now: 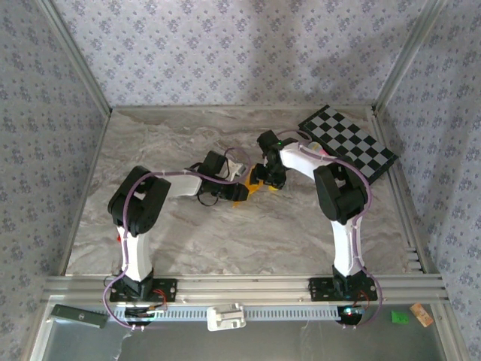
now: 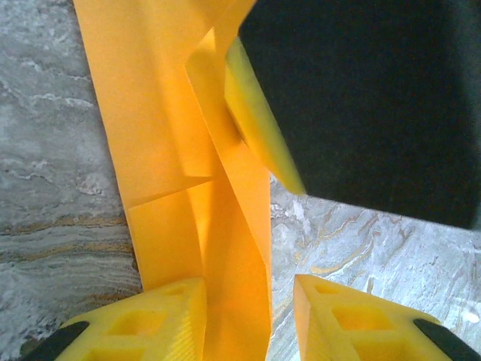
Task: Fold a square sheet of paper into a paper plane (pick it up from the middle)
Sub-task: Fold the wing for the fifth time at the center of the table.
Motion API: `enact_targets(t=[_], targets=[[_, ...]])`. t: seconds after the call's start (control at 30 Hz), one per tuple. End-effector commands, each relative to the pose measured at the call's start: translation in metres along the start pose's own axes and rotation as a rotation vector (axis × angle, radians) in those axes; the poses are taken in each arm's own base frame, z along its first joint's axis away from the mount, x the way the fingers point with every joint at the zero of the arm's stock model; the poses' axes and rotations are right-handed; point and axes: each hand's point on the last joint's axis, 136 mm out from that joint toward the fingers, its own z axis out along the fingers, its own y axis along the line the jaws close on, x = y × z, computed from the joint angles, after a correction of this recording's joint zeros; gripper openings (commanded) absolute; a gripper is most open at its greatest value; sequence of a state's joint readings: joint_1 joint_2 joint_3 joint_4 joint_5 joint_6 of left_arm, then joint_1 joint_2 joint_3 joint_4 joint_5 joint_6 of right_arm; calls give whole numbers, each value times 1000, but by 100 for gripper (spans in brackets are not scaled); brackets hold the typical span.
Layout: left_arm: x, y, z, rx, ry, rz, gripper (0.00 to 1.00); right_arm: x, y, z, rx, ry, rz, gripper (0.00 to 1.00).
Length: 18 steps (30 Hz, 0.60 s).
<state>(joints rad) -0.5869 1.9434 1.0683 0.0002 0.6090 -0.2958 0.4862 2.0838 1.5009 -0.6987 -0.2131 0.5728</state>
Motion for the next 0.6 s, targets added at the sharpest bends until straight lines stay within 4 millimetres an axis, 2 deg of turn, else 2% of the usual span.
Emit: enact_targets(t=[0.0,0.33,0.57], targets=[[20,17,11,-37,74,-24,35,24,-25,46,56,124,64,64],[26,26,12,-70,88,-47,23,23,-23,45,12,131,89,65],[22,25,10,4,56,-143,15,6,-16,18,-81,59,69,65]])
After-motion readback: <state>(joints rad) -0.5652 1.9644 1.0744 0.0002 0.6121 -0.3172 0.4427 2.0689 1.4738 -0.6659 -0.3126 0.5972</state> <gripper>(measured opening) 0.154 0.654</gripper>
